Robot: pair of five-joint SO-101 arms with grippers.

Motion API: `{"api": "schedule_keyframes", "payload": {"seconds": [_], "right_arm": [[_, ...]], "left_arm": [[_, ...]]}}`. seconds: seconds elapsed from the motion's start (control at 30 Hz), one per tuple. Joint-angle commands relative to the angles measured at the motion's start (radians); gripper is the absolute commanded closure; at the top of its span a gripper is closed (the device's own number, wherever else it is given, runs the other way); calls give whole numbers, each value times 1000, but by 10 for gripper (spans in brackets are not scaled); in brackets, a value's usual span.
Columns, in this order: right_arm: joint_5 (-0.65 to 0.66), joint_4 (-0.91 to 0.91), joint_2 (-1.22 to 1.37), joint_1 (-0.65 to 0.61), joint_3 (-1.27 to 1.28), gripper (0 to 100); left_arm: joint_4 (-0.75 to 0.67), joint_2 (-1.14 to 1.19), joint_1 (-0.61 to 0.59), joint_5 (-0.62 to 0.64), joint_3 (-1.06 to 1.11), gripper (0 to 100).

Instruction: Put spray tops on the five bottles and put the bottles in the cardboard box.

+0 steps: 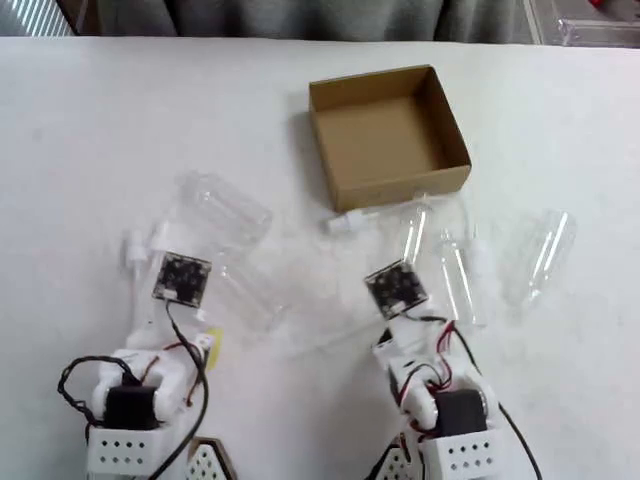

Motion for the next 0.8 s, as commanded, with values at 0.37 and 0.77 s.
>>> {"api": "schedule_keyframes", "payload": {"seconds": [0.37,0.77], "right_arm": [[5,53,-13,119,6,974],[5,51,-13,133,6,978]], "left_arm": [[-152,-2,166,273,-376,827],[-252,562,213,450,-601,823]]}}
